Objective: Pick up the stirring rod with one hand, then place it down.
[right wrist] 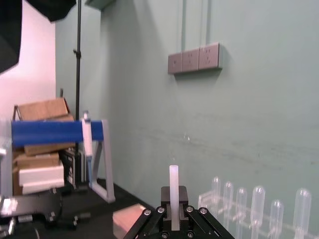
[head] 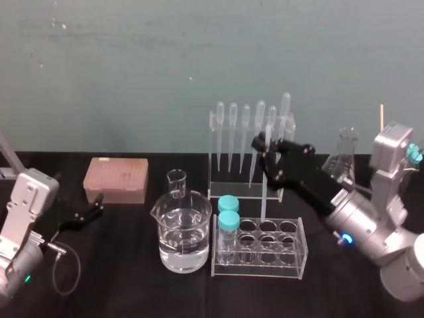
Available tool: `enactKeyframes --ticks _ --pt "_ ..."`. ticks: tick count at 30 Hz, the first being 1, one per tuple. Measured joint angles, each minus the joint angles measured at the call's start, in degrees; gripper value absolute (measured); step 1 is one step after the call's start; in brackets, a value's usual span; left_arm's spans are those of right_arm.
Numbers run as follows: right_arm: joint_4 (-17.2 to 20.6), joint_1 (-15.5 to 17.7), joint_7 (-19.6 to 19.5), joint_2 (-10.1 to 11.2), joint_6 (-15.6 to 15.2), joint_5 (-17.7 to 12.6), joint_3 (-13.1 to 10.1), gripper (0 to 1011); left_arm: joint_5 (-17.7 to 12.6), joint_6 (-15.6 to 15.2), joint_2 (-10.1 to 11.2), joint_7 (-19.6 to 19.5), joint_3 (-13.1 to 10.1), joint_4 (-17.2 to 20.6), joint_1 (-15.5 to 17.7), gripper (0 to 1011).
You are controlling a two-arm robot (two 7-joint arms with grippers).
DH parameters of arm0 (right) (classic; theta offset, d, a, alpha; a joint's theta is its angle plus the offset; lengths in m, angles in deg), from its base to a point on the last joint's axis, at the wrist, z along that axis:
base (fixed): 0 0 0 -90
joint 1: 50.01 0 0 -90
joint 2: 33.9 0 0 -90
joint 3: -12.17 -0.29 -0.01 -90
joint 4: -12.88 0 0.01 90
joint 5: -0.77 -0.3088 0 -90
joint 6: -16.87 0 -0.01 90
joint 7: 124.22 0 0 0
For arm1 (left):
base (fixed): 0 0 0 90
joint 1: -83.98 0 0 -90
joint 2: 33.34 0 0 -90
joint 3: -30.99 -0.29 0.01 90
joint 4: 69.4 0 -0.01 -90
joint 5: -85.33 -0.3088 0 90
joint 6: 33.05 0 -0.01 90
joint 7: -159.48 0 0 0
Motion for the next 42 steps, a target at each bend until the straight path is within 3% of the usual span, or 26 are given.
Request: enactKeyframes --ticks 7,13,24,42 --pt "5.7 -1.0 0.4 1.1 -5.1 -3.6 -3.2 78 0.0 0.0 0.0 0.0 0.0 0.0 0.0 1000" --pt "8.4 -2.5 0.6 2.7 -7.1 -5.0 -4.8 78 0.0 0.0 0.0 0.0 0.0 0.0 0.0 1000" --pt "9.8 -2.6 0.6 4.7 -8.2 -5.3 -5.2 78 0.0 0.0 0.0 0.0 0.0 0.0 0.0 1000" --pt "9.7 -2.5 0.2 5.3 -8.6 -5.1 -5.0 78 0.0 0.0 0.0 0.0 0.0 0.0 0.0 1000"
